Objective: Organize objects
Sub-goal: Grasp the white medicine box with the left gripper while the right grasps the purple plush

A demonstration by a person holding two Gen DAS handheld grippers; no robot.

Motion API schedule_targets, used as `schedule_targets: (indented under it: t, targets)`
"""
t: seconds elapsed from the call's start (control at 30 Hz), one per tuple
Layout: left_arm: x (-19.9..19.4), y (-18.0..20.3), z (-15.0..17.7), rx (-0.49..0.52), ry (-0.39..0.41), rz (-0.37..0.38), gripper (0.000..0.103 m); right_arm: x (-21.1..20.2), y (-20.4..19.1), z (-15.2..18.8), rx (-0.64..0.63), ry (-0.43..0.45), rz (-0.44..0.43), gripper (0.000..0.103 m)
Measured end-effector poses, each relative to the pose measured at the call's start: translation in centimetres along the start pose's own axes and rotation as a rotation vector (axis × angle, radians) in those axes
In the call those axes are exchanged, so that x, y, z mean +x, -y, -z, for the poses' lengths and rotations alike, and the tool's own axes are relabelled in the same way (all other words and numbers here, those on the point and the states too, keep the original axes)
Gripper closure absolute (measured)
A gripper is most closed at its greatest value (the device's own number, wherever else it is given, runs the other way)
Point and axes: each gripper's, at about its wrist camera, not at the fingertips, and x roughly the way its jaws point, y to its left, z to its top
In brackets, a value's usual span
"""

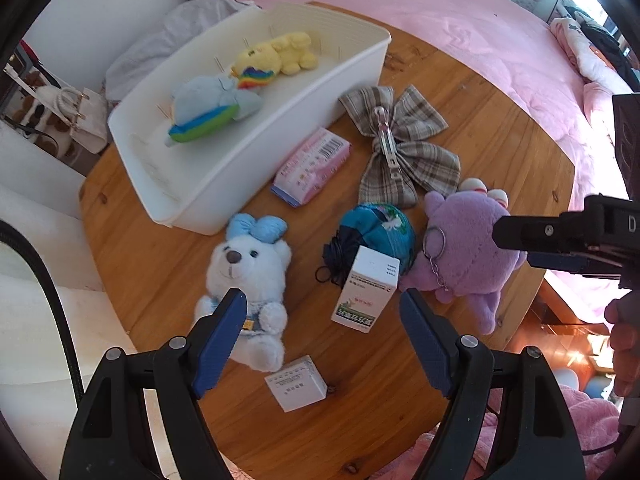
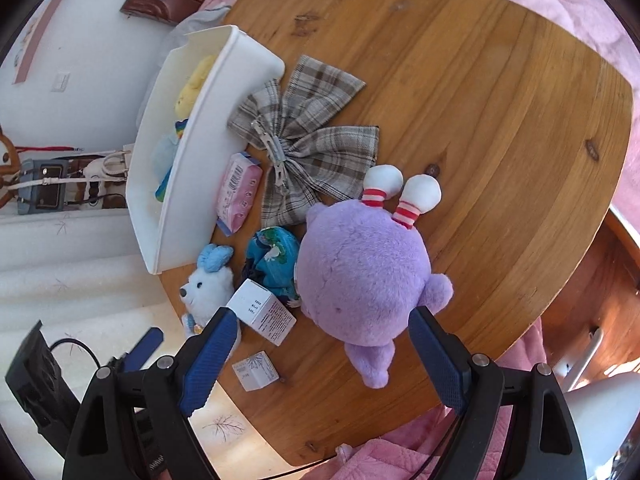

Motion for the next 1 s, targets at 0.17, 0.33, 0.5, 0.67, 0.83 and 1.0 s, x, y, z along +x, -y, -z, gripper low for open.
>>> schedule_targets:
  t: [0.17, 0.33, 0.5, 0.67, 0.83, 1.0]
  targets:
    - [2.0, 0.4, 0.2, 0.006, -0.057, 0.051, 0.021, 1.2, 0.7, -0.6, 0.037, -0.033, -0.003, 0.015]
    - [3.7, 0.8, 0.3, 0.012, -0.098, 0.086, 0.021, 1.8, 1.7, -1.2, 0.114, -0.043, -0.026, 0.015]
    - [5.2, 0.8, -0.2, 0.003, -0.137, 0.111, 0.021, 2.6, 2.9, -1.6, 0.183, -0.06, -0.036, 0.015]
    - [6.4, 0.9, -0.7, 0.003, -0.164, 0.125, 0.021, 3.1, 4.0, -1.9, 0.233, -0.069, -0.04, 0.015]
    - [7.1, 1.1, -0.8, 0.022, -0.184, 0.123, 0.023, 3.2, 4.3, -2.2, 0.245, -0.071, -0.043, 0.015]
    - [7.5, 1.3, -0.8, 0.013, -0.204, 0.134, 0.03, 3.0, 4.5, -2.4, 0.23, -0.077, -0.039, 0.015]
